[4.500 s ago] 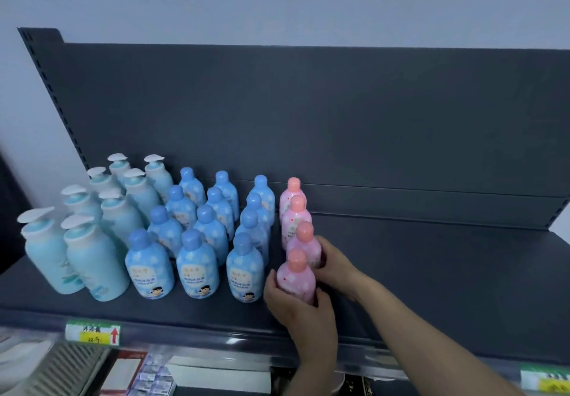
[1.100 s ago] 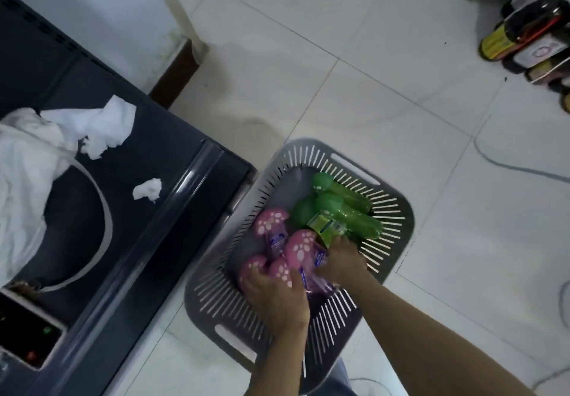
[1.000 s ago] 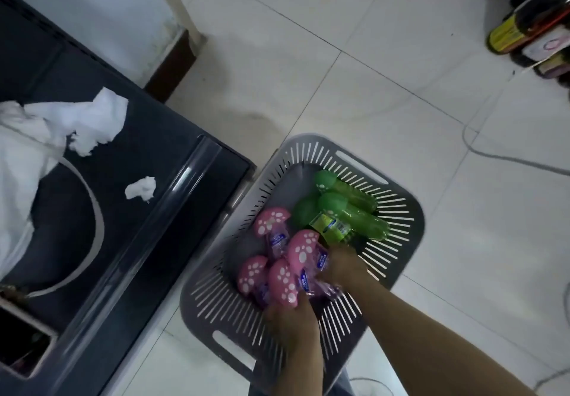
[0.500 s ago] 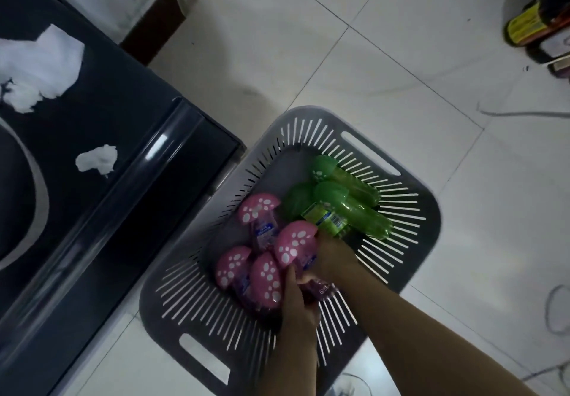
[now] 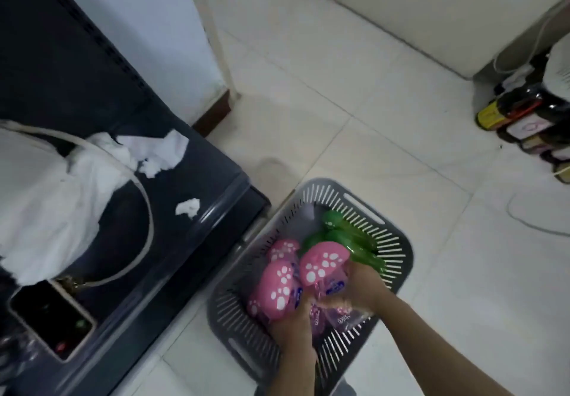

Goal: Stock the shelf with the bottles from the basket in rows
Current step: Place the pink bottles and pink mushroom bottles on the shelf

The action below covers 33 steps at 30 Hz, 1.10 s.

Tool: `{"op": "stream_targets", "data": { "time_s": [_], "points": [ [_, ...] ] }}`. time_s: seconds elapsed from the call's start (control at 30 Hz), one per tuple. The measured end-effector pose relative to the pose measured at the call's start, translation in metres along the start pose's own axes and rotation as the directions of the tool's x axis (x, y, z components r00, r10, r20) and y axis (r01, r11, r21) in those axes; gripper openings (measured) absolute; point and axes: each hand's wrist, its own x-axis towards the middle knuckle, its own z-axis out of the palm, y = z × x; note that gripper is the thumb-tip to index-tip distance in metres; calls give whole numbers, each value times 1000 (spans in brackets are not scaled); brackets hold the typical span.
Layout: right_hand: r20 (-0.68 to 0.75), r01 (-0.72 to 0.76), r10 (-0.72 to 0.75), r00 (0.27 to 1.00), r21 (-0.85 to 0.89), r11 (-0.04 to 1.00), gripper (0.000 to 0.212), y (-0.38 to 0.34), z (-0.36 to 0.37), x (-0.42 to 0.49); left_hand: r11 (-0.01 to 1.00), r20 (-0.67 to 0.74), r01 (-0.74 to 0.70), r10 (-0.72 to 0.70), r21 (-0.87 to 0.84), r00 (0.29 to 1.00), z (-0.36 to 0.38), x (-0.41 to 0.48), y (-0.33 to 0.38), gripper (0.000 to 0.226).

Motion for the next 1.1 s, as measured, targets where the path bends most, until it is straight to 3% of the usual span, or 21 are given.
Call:
{"op": "stream_targets", "data": {
  "time_s": [0.03,0.07,0.1,0.17,0.27,0.37,0.43,0.57,0.63,0.77,0.87,0.93,1.03,1.1],
  "points": [
    [-3,23,-23,1000,51,998,67,-9,-11,-18,999,111,-39,42,-27,993,-75,-5,9,91],
    [-8,62,-61,998,78,995,68,-19,-22,-36,996,-6,58,-58,-64,998,-111,-5,29,88],
    [-8,109,-109,994,109,988,77,-29,-32,-54,997,-22,71,-71,-22,997,-114,-22,50,80],
    [-41,231,-228,973,133,964,79,-52,-56,-88,996,-47,-68,66,-52,997,-145,-44,73,66],
    [-97,382,-369,924,207,901,43,-92,-91,-157,964,19,-195,201,-179,979,-178,-101,118,70],
    [-55,494,-496,867,234,837,34,-124,-120,-213,894,-3,-312,328,-322,945,-218,-151,147,41],
    [-30,554,-562,827,219,803,46,-146,-135,-250,819,-27,-420,446,-390,894,-242,-185,167,28],
    [11,666,-678,735,174,725,92,-186,-145,-311,684,-66,-591,628,-428,775,-297,-256,192,30],
    [37,743,-753,657,136,655,95,-212,-141,-342,617,-111,-672,697,-411,708,-326,-286,200,34],
    [89,875,-887,452,147,461,68,-279,-111,-409,484,-248,-807,782,-338,573,-399,-328,214,40],
    [58,910,-941,334,241,338,63,-334,-71,-443,397,-327,-876,818,-273,473,-465,-343,220,29],
    [19,918,-957,288,278,282,48,-371,-40,-451,367,-375,-896,817,-248,439,-511,-339,221,27],
    [-68,927,-959,274,285,245,52,-426,5,-455,356,-455,-919,799,-168,393,-572,-320,225,24],
    [-139,921,-950,280,319,224,35,-458,32,-450,382,-501,-912,767,-147,401,-604,-301,226,30]
  ]
}}
